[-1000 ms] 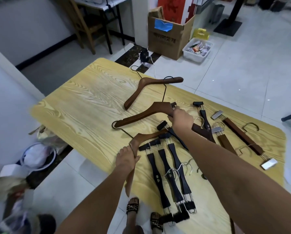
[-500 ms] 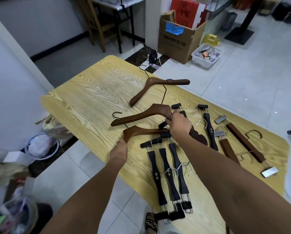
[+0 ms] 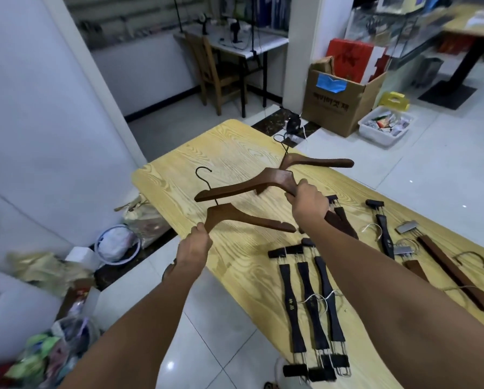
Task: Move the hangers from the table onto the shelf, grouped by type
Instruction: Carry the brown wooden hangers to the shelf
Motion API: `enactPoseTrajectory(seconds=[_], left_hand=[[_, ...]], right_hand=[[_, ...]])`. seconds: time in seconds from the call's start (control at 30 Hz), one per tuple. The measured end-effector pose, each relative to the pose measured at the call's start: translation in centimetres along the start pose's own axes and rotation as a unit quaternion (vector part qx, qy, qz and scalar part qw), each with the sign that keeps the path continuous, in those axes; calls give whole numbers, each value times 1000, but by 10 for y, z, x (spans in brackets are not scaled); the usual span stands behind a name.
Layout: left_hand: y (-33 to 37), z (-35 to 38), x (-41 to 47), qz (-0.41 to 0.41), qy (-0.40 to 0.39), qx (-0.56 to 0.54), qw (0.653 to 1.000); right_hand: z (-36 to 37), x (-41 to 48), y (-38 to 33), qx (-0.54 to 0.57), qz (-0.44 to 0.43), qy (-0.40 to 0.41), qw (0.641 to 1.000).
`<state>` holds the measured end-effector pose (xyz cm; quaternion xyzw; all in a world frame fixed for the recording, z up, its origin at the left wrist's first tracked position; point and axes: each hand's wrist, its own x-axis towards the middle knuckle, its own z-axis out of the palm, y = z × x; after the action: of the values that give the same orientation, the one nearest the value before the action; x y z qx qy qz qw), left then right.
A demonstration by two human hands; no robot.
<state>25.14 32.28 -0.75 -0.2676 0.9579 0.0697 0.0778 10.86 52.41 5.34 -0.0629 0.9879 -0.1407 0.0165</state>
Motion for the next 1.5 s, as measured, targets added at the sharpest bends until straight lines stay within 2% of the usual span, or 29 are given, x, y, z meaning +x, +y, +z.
enactPoseTrajectory(seconds=[0.23, 0.37, 0.63, 0.87, 1.07, 1.1, 1.2, 1.3, 1.37, 1.5], left_hand=[[-60, -37, -33, -56, 39, -30, 997], [-79, -51, -69, -90, 77, -116, 986], [-142, -80, -131, -142, 66, -42, 987], [-215, -98, -232, -236, 85, -74, 965], [-282, -92, -349, -333, 136, -144, 922], [-289, -88, -370, -335, 130, -122, 925], [-306, -83, -425, -397, 110, -167, 896], [-318, -74, -478, -463, 116, -178, 861], [-319, -69, -511, -486, 111, -147, 854], [-314, -50, -576, -546, 103, -132, 821]], right_hand=[[-18, -37, -47, 21, -63, -3, 998], [-25, -59, -62, 16, -108, 1, 994], [-45, -109, -108, 30, -188, -7, 982], [-57, -188, -189, 47, -295, -40, 953], [-50, -283, -265, 74, -391, -76, 914], [-46, -300, -276, 82, -407, -87, 906], [-38, -355, -305, 87, -462, -115, 875], [-31, -409, -330, 74, -526, -136, 837], [-25, -444, -341, 71, -562, -143, 811], [-10, -517, -352, 55, -649, -173, 739]])
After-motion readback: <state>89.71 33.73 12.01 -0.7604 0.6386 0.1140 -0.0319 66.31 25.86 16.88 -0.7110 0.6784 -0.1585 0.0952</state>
